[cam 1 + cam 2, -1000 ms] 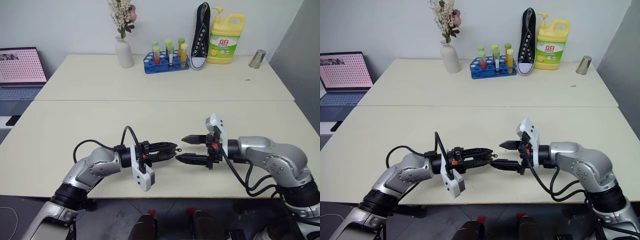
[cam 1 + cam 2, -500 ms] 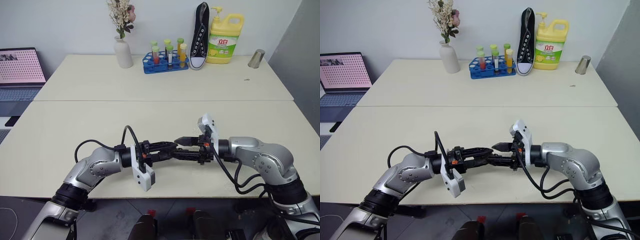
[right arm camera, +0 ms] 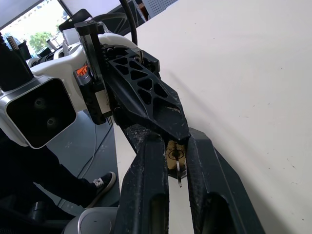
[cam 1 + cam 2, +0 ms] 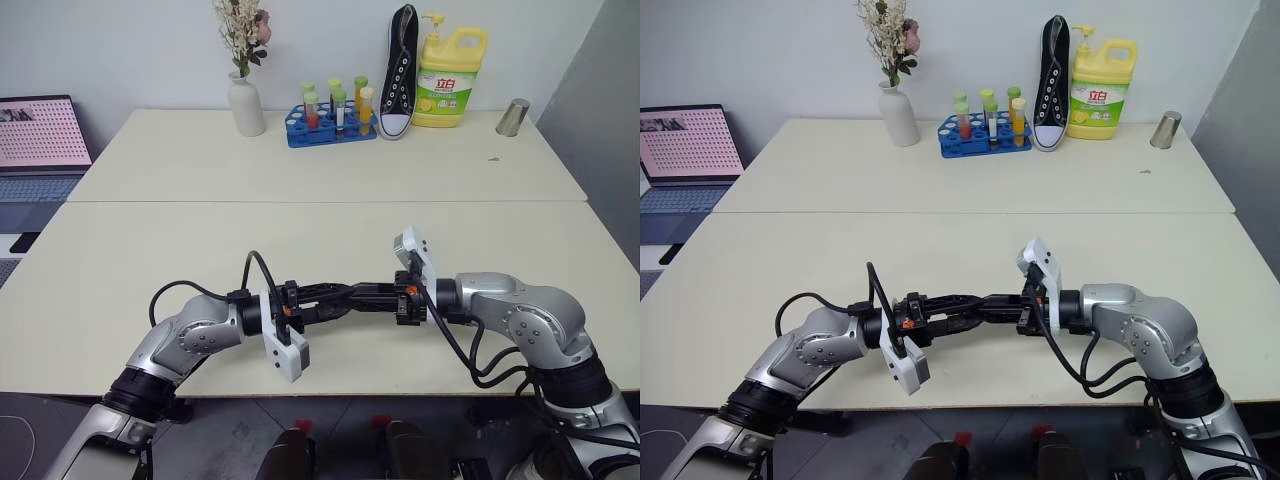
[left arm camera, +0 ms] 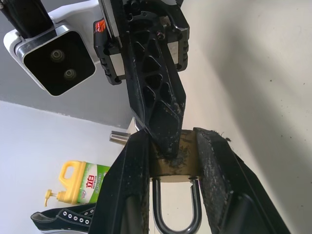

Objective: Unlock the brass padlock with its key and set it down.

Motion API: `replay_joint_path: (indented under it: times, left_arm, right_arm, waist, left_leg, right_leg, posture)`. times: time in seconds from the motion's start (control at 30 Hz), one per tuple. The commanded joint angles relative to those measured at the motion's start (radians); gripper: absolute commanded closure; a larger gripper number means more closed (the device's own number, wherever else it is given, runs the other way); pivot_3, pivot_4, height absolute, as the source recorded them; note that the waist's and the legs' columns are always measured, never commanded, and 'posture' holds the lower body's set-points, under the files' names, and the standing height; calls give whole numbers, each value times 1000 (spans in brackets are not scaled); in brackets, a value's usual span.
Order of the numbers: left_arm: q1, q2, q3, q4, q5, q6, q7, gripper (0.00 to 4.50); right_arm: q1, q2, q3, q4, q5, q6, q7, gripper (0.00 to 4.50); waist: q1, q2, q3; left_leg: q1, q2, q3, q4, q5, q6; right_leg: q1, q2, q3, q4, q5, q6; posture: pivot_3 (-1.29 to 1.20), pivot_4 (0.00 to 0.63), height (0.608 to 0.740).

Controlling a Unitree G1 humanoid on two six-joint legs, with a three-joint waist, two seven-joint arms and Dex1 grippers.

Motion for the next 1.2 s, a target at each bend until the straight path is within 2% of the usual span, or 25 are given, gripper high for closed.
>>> replay_joint_path:
  times: [0.03,0.1,0.17,0.23,0.4,0.43,0.63,0.73,0.93,1.07,1.2]
  left_arm:
    - [0,-5,-12,-37,-47,-4,-2,3513]
    - [6,-1,-26,-38,-102,12,-23,3513]
    - [10,4,-26,-47,-137,27,-38,2775]
    - [18,13,-25,-57,-173,39,-53,2342]
    - [96,65,14,-137,-240,-2,-49,809]
    - [119,75,25,-161,-271,35,-49,546]
    - [184,125,95,-224,-487,280,-100,515]
    - [197,121,130,-246,-666,534,-136,1127]
    - [165,65,118,-302,-888,967,-206,3133]
    - [152,17,122,-318,-979,1163,-248,4449]
    - [135,-34,119,-292,-966,1225,-292,4500]
  right_arm:
    - [-20,12,-18,-14,11,2,8,4361]
    - [-19,11,-21,-16,12,4,11,4361]
    - [-20,11,-24,-16,13,6,13,4361]
    - [-19,11,-27,-18,11,7,13,4361]
    - [-14,-2,-34,-15,-4,-5,18,4361]
    - [-14,-7,-36,-11,-11,-10,18,4361]
    - [-13,-43,-56,7,-34,-29,37,4361]
    - [-12,-60,-70,4,-37,-39,50,4361]
    - [-16,-60,-70,-25,-23,-39,64,4361]
    - [-19,-51,-67,-34,-19,-35,62,4361]
    - [-11,-48,-70,-44,-14,-32,61,4361]
  waist:
    - [0,0,0]
    - [0,0,0]
    - [0,0,0]
    - [0,0,0]
    - [-3,0,0]
    - [-3,0,0]
    - [-1,0,0]
    - [-2,0,0]
    - [-2,0,0]
    - [-2,0,0]
    - [-2,0,0]
  left_leg:
    - [0,0,0,0,0,0]
    - [0,0,0,0,0,0]
    - [0,0,0,0,0,0]
    - [0,0,0,0,0,0]
    - [0,0,0,0,0,0]
    - [0,0,0,0,0,0]
    - [0,0,0,0,0,0]
    - [0,0,0,0,0,0]
    - [0,0,0,0,0,0]
    - [0,0,0,0,0,0]
    - [0,0,0,0,0,0]
  right_leg:
    - [0,0,0,0,0,0]
    - [0,0,0,0,0,0]
    - [0,0,0,0,0,0]
    - [0,0,0,0,0,0]
    - [0,0,1,0,0,0]
    - [0,0,1,0,0,0]
    - [0,0,0,0,0,0]
    - [0,0,0,0,0,0]
    - [0,0,0,0,0,0]
    - [0,0,0,0,0,0]
    - [0,0,0,0,0,0]
  posture:
    - [0,150,740]
    - [0,150,740]
    - [0,150,740]
    - [0,150,740]
    - [0,150,740]
    - [0,150,740]
    - [0,150,740]
    - [0,150,740]
    - [0,150,740]
    - [0,150,740]
    - [0,150,740]
